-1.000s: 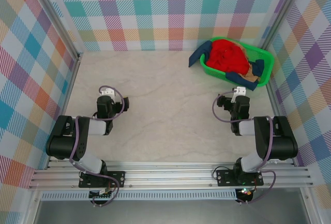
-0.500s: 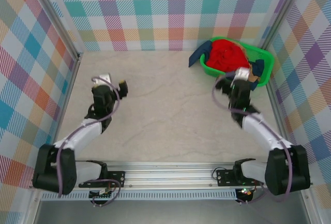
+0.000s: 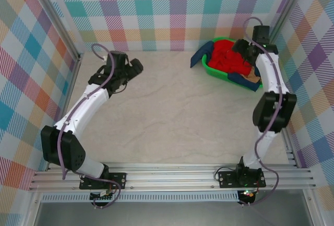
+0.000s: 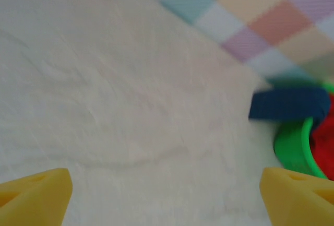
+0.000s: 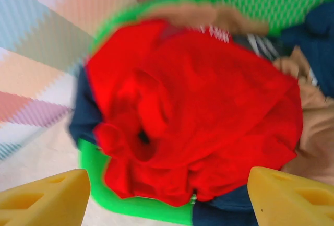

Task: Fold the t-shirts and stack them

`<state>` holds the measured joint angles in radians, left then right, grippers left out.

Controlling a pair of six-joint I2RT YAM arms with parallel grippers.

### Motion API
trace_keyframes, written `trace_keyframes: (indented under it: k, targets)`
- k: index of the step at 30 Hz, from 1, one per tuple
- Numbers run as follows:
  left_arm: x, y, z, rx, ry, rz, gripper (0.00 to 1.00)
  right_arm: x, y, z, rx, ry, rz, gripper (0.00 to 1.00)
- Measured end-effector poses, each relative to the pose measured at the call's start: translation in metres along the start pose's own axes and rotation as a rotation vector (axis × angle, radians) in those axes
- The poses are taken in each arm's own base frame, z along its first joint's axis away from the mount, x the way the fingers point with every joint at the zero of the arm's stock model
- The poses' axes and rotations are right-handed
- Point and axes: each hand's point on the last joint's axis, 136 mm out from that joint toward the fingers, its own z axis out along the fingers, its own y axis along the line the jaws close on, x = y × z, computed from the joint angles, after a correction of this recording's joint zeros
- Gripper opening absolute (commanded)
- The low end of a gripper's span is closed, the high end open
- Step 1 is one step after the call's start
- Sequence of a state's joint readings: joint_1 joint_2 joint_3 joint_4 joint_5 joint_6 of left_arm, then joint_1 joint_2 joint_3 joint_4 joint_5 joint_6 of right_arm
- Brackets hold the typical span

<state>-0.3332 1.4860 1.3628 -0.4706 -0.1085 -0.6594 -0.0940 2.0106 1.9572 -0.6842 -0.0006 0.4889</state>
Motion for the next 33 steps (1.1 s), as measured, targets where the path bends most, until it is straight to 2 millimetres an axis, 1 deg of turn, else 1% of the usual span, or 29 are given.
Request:
trace_keyframes:
  k: [1,3,4,6,8,11,16,17,18,21,22,23,25,27,28,30,31,33]
  targets:
    - [0.010,-0.007,-0.001,0.019,0.032,0.012,0.91,0.007,-0.006,0.013,0.011,0.047,0.005,0.80]
    - [0.021,-0.018,-0.004,0.054,0.065,0.029,0.90,0.019,-0.017,0.031,0.028,0.119,0.013,0.81]
    - [0.026,-0.021,-0.005,0.065,0.082,0.035,0.90,0.024,-0.020,0.036,0.031,0.145,0.012,0.81]
    - [0.035,-0.026,-0.007,0.078,0.108,0.045,0.89,0.026,-0.021,0.042,0.030,0.172,0.009,0.79]
    - [0.040,-0.029,-0.009,0.089,0.125,0.051,0.89,0.021,-0.019,0.046,0.023,0.174,0.004,0.75]
    - [0.044,-0.025,-0.013,0.082,0.136,0.053,0.89,0.010,-0.012,0.056,-0.001,0.156,-0.004,0.74]
    - [0.046,-0.021,-0.019,0.073,0.144,0.052,0.88,0.005,-0.010,0.075,-0.012,0.158,-0.006,0.70]
    - [0.046,-0.021,-0.019,0.073,0.144,0.052,0.88,0.004,-0.010,0.080,-0.011,0.161,-0.005,0.65]
    - [0.046,-0.021,-0.020,0.073,0.144,0.052,0.87,0.004,-0.011,0.084,-0.008,0.163,-0.006,0.56]
    - [0.047,-0.020,-0.020,0.069,0.148,0.052,0.85,0.007,-0.017,0.095,0.008,0.177,0.011,0.17]
    - [0.047,-0.019,-0.020,0.066,0.151,0.052,0.84,0.009,-0.019,0.096,0.014,0.181,0.017,0.07]
    - [0.048,-0.018,-0.020,0.063,0.153,0.052,0.84,0.010,-0.020,0.097,0.018,0.183,0.019,0.00]
    - [0.049,-0.017,-0.021,0.059,0.156,0.049,0.82,0.009,-0.022,0.095,0.027,0.170,0.021,0.00]
    - [0.048,-0.017,-0.022,0.061,0.155,0.049,0.82,0.008,-0.024,0.086,0.043,0.154,0.023,0.00]
    - [0.049,-0.017,-0.023,0.061,0.154,0.049,0.81,0.005,-0.024,0.077,0.048,0.137,0.022,0.00]
    - [0.051,-0.014,-0.024,0.058,0.157,0.047,0.81,-0.006,-0.018,0.050,0.040,0.082,0.023,0.00]
    - [0.052,-0.013,-0.024,0.056,0.157,0.046,0.81,-0.014,-0.012,0.032,0.026,0.041,0.025,0.00]
    - [0.053,-0.012,-0.024,0.049,0.159,0.040,0.81,-0.037,0.007,-0.014,-0.025,-0.061,0.019,0.00]
